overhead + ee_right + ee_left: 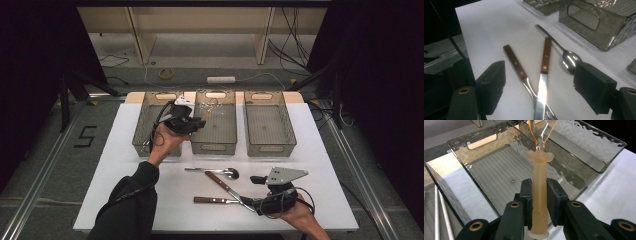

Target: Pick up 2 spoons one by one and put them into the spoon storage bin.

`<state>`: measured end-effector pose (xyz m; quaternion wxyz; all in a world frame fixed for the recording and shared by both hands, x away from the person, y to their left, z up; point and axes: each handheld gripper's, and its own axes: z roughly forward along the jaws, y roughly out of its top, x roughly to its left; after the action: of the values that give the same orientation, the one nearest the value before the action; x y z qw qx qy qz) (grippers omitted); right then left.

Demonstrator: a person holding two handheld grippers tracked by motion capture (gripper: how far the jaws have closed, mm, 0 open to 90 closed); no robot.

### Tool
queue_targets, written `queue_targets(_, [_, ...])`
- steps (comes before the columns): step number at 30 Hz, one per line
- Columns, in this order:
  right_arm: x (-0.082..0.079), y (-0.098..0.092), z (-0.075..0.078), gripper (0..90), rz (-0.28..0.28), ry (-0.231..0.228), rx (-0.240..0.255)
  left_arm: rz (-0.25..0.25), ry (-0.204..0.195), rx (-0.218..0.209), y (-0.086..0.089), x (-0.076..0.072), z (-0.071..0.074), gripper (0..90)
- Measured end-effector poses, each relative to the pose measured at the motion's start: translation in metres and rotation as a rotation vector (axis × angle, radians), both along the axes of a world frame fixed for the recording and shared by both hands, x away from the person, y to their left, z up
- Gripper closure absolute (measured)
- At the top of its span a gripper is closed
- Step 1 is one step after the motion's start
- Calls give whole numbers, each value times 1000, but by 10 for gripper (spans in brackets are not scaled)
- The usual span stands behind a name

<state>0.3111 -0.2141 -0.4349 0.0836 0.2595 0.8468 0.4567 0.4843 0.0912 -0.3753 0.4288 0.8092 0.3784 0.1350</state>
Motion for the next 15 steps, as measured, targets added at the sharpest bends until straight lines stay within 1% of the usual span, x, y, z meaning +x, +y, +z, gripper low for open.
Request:
queue_targets(2, [0,0,0,269,1,0,-1,11,16,-11,-1,5,-2,752])
queue_targets(3, [0,0,0,269,2,1,-1,13,16,-8,-3,7,-3,752])
queue_targets(4, [0,1,0,269,4,-2,-1,8,12,6,-4,9,-4,752])
queue_targets(7, [0,0,0,269,3,-2,-2,9,13,13,-7,14,-6,752])
queue_targets(11, [1,0,-1,269,4,-2,-2,14,14,5,-11,18,-9,752])
queue_targets(15, [0,0,0,269,4,-3,-1,19,12,10,-14,21,-13,751])
